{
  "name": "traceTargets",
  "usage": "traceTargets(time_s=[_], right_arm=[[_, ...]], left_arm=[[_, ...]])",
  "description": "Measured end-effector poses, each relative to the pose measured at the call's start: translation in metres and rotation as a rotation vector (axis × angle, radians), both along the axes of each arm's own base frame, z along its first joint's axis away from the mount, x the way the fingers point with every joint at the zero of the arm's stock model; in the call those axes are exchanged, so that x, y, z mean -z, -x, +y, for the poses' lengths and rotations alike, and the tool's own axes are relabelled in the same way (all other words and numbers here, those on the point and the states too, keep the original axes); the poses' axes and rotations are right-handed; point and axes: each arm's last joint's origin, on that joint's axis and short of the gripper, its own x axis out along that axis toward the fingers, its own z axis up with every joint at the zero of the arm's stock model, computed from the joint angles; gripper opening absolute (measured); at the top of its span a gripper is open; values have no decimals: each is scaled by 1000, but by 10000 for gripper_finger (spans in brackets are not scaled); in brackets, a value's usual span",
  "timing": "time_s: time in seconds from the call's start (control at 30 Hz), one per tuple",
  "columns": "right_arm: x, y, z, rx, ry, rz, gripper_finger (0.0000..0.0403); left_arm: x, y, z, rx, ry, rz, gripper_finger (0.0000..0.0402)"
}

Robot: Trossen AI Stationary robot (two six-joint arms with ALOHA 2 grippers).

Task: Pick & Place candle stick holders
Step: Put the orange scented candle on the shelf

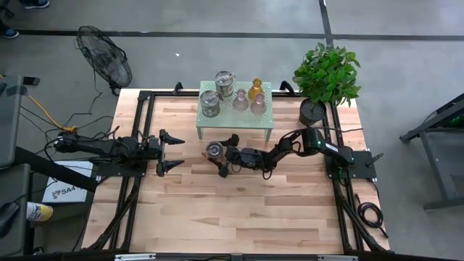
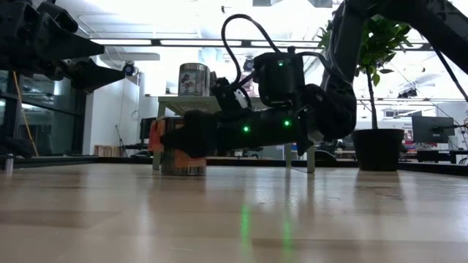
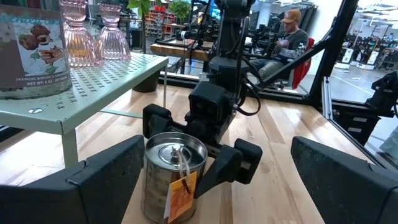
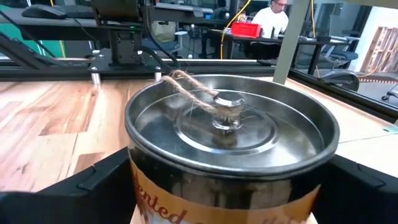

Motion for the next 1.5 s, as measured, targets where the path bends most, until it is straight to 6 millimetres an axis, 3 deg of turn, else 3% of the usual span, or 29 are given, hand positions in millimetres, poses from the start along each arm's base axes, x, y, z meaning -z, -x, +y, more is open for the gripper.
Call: traceTargets(time_s=[0.4,0.67,0.83,1.13,1.5], right_arm=[[-20,-1,16,-2,0,-32,356],[-66,3,16,56,4,77,356],[-99,8,14,120,32,42,356],[-144,23,5,366,137,34,356],[-152,28,-27,490,95,17,356]], left_arm=[[0,0,0,0,0,0,399],[0,0,0,0,0,0,399],[0,0,0,0,0,0,399],[0,0,0,0,0,0,399],[0,0,0,0,0,0,399]])
